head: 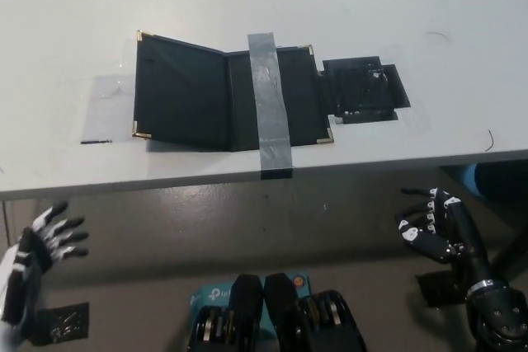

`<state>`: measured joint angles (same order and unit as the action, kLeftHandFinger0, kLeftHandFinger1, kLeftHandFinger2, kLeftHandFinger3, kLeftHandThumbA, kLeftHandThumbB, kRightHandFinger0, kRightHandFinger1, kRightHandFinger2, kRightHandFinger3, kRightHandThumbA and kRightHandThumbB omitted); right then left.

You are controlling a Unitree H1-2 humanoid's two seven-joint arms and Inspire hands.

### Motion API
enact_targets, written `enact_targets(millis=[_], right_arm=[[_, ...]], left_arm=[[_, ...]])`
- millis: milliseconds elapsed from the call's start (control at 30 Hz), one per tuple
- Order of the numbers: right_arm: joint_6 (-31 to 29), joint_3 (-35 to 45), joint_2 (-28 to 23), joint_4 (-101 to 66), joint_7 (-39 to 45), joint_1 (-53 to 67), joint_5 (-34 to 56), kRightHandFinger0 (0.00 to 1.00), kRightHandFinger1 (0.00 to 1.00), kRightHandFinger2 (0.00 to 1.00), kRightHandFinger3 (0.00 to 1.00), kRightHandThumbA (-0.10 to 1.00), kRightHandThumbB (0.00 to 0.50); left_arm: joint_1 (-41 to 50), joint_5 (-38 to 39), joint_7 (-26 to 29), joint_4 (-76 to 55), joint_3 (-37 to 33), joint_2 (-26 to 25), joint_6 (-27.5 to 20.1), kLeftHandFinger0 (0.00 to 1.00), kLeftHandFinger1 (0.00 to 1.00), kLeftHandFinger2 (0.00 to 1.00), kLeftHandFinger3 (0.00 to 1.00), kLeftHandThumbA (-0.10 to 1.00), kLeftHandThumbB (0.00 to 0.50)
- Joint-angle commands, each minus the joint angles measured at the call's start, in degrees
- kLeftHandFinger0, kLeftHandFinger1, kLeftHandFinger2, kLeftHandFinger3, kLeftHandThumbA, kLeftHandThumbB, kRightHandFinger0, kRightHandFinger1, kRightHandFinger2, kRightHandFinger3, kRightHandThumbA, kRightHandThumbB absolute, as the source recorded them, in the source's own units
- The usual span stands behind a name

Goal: The robot uses its left hand to push the cover of the diary kept in the middle of the desk towards the right to close it

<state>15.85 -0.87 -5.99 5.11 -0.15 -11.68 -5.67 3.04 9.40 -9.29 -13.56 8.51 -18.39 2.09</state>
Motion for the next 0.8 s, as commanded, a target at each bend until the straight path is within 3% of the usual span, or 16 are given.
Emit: enact_targets(millis=[0,67,133,167,200,233,267,333,367,400,433,567,600,633,733,767], right_arm=[[0.8,0.3,-0.6,-1.0,-0.2,-1.6,-0.6,0.29,0.34,0.43,0.67,0.60,0.059],[1.0,0.3,-0.7,-1.0,-0.1,-1.7,-0.7,0.28,0.33,0.42,0.66,0.61,0.064],[1.0,0.2,-0.8,-1.0,0.0,-1.7,-0.7,0.27,0.32,0.41,0.66,0.61,0.068],[1.3,0.3,-0.8,-1.0,-0.1,-1.7,-0.7,0.27,0.32,0.41,0.66,0.61,0.065],[1.4,0.2,-0.8,-1.1,0.0,-1.6,-0.8,0.27,0.32,0.41,0.66,0.61,0.064],[1.6,0.2,-0.7,-1.4,0.0,-1.5,-0.8,0.27,0.33,0.41,0.67,0.60,0.056],[1.7,0.2,-0.8,-1.5,0.0,-1.5,-0.9,0.29,0.33,0.41,0.67,0.60,0.055],[2.0,0.3,-0.7,-1.5,-0.1,-1.5,-0.9,0.28,0.32,0.41,0.67,0.59,0.063],[2.1,0.3,-0.8,-1.5,-0.1,-1.5,-1.0,0.28,0.32,0.41,0.67,0.59,0.064],[2.4,0.4,-0.8,-1.8,0.1,-1.3,-0.7,0.29,0.33,0.42,0.67,0.60,0.072],[2.4,0.4,-0.8,-1.8,0.1,-1.3,-0.6,0.29,0.33,0.42,0.67,0.61,0.072],[2.5,0.2,-0.9,-1.8,0.2,-1.1,-0.8,0.29,0.32,0.42,0.67,0.60,0.063],[2.5,0.4,-0.8,-2.0,0.2,-0.9,-0.5,0.29,0.32,0.42,0.67,0.60,0.071],[2.4,0.7,-0.6,-1.9,0.2,-0.9,-0.1,0.30,0.32,0.42,0.66,0.60,0.073],[2.1,0.6,-0.8,-1.8,0.2,-0.9,-0.3,0.29,0.32,0.42,0.66,0.60,0.076],[2.0,0.4,-0.9,-1.8,0.1,-1.0,-0.7,0.28,0.32,0.42,0.66,0.61,0.073]], left_arm=[[-3.3,1.1,-3.6,-5.7,-1.1,-3.9,0.2,0.72,0.76,0.82,0.93,1.00,0.255],[-6.8,3.4,-3.4,-11.8,-0.6,-5.6,6.3,0.75,0.78,0.83,0.92,1.00,0.288],[-8.4,5.7,-3.3,-12.9,-0.1,-6.0,7.3,0.73,0.78,0.83,0.91,1.00,0.258],[-12.0,6.7,-2.3,-15.2,0.7,-6.6,9.4,0.69,0.74,0.80,0.88,1.00,0.212],[-11.8,6.8,-2.2,-15.4,0.7,-6.5,9.6,0.69,0.74,0.80,0.88,1.00,0.212],[-15.4,9.9,-1.5,-16.4,1.7,-6.8,12.5,0.68,0.73,0.80,0.88,1.00,0.166],[-17.2,12.0,-0.7,-17.0,2.4,-6.8,15.8,0.70,0.75,0.81,0.89,1.00,0.186],[-20.8,14.6,-0.2,-15.9,3.6,-6.5,18.7,0.78,0.81,0.85,0.94,1.00,0.167],[-21.3,15.1,-0.2,-15.5,3.8,-6.4,19.1,0.81,0.82,0.86,0.95,1.00,0.166],[-24.9,17.5,0.9,-9.7,5.9,-4.9,19.7,0.83,0.84,0.88,0.99,1.00,0.116],[-25.3,18.0,1.0,-8.9,6.4,-4.6,20.0,0.85,0.84,0.88,0.99,1.00,0.109],[-28.3,18.9,0.6,-0.3,9.6,-2.7,18.5,0.90,0.91,0.93,1.00,1.00,0.121],[-28.7,18.9,0.6,1.3,10.0,-2.5,18.3,0.96,0.97,1.00,1.00,1.00,0.093],[-30.0,19.0,0.9,5.2,11.0,-2.1,18.1,1.00,1.00,1.00,1.00,1.00,0.089],[-31.7,19.3,2.8,10.3,13.1,-0.2,17.9,1.00,1.00,1.00,1.00,1.00,0.105],[-32.9,21.7,5.4,12.0,15.5,2.0,20.0,1.00,1.00,1.00,1.00,1.00,0.125]])
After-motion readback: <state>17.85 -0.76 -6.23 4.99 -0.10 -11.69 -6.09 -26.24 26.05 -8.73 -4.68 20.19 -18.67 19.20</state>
